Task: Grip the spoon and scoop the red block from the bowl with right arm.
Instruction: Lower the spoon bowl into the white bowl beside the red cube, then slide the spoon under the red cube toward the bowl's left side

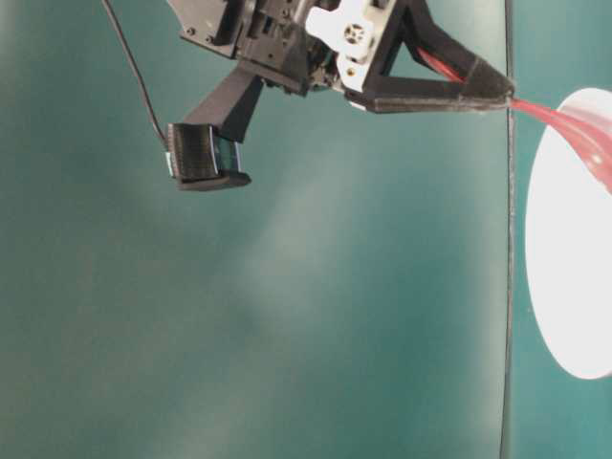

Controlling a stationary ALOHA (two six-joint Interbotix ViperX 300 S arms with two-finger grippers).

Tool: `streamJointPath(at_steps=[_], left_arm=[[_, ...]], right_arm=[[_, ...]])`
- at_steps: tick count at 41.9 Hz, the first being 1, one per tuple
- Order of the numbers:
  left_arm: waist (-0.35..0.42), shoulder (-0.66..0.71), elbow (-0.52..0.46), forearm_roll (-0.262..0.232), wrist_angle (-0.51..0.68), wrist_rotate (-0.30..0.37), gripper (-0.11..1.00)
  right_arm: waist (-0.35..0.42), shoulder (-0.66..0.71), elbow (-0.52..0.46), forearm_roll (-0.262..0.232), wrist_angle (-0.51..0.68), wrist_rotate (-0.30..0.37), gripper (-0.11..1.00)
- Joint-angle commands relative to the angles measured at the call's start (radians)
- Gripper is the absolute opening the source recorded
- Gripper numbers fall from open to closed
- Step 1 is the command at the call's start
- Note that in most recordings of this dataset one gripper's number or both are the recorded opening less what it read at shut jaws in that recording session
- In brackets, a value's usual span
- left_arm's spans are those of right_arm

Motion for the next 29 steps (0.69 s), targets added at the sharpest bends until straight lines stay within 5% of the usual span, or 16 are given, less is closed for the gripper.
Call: streamJointPath(at_steps=[1,29], left_arm=[[0.003,0.003,-0.020,0.003,-0.006,0.002,0.00],[0.003,0.003,-0.023,0.003,-0.006,0.002,0.00]], right_arm=[[0.008,0.002,-0.037,-0.005,-0.003,0.002,0.24],[0.009,0.049,-0.075,-0.021,0.005,-0.002,0.24]])
